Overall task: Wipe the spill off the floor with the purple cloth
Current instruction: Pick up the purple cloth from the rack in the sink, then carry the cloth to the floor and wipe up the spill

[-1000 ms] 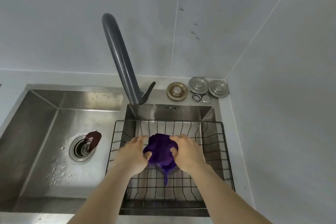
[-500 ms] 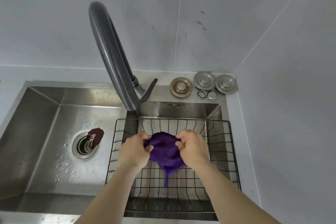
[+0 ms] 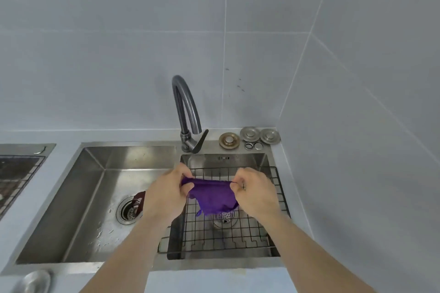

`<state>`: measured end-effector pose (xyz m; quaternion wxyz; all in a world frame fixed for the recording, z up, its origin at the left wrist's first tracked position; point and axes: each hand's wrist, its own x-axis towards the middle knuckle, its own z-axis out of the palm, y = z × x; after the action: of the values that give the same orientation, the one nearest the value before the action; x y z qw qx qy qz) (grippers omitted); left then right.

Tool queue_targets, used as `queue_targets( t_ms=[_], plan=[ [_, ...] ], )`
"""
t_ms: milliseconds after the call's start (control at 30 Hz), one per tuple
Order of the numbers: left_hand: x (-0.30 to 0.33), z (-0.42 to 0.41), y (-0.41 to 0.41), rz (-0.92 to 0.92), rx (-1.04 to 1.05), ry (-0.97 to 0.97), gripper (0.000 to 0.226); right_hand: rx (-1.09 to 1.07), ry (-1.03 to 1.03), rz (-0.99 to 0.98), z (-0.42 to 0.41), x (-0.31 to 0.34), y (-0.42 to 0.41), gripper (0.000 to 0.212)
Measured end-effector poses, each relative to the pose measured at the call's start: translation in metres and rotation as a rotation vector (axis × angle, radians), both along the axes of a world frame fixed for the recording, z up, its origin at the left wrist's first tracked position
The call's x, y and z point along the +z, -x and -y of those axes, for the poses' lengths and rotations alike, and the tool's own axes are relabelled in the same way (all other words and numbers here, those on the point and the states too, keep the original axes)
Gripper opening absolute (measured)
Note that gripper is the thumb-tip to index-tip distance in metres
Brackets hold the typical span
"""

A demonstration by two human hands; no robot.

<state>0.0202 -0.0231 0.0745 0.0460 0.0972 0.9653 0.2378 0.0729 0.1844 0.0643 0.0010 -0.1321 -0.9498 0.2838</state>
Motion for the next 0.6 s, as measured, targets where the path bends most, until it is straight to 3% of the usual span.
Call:
queue_targets(
  t_ms=[400, 600],
  plan=[
    [0.136, 0.108, -0.193, -0.359, -0.039, -0.086, 0.013, 0.032, -0.145, -0.431, 0.102, 0.134, -0.196, 0.008],
    [0.172, 0.14, -0.264, -0.384, -0.058, -0.108, 0.017, 0.059, -0.198, -0.423, 0.136, 0.171, -0.273, 0.015]
  ],
)
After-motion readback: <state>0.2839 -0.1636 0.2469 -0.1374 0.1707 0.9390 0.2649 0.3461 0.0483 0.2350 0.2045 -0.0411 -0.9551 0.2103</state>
